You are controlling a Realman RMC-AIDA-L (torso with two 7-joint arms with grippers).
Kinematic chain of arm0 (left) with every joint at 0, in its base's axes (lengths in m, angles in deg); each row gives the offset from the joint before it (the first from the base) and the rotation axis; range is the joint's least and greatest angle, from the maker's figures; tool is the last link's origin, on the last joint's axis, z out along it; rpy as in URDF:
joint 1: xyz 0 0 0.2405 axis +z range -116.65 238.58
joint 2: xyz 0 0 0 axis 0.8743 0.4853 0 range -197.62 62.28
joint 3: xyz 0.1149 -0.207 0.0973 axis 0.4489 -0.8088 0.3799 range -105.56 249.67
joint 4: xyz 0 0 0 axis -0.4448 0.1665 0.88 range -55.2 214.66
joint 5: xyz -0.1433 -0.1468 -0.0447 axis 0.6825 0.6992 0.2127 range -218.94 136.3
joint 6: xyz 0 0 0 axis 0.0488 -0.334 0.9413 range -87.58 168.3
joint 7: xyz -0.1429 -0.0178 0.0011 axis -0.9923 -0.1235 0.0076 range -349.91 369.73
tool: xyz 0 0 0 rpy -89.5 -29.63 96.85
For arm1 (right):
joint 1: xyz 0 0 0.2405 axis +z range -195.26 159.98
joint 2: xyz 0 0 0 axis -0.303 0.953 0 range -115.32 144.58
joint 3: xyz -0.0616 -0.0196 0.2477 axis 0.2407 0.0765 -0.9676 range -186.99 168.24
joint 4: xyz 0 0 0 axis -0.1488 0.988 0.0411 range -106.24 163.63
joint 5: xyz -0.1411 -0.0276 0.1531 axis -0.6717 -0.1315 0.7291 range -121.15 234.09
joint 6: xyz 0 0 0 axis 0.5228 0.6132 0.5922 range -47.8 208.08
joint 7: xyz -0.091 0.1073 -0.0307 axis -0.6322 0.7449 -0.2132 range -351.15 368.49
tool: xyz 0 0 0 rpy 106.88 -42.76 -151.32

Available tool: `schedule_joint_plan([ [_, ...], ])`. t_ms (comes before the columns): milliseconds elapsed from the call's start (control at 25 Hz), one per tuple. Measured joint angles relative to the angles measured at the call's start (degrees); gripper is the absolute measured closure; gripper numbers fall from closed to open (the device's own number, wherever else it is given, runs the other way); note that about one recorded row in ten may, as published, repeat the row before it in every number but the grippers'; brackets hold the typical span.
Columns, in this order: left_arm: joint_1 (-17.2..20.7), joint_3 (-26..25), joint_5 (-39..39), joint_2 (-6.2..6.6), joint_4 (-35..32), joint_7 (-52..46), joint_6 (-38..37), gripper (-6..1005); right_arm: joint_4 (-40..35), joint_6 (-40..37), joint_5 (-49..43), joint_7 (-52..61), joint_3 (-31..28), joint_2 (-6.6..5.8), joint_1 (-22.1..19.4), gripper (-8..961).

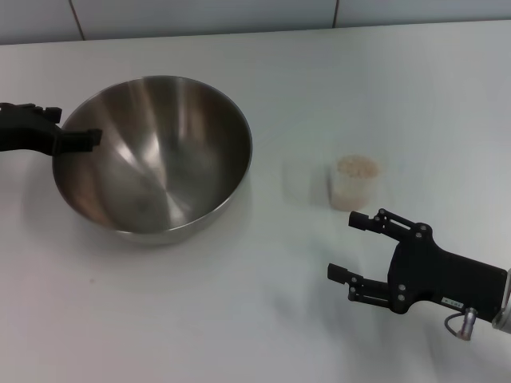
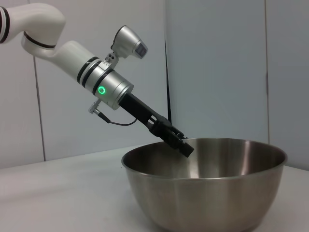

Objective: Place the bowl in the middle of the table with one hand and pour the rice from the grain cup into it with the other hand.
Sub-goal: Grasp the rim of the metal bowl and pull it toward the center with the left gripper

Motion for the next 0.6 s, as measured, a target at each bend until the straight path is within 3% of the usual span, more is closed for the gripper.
schedule_joint_plan([
  [600,-0.9,0.4,-3.5,0.0,-0.7,-0.8,-0.1,294,0.0,0.0,0.1,-0.1,0.0,0.08,-0.2,139],
])
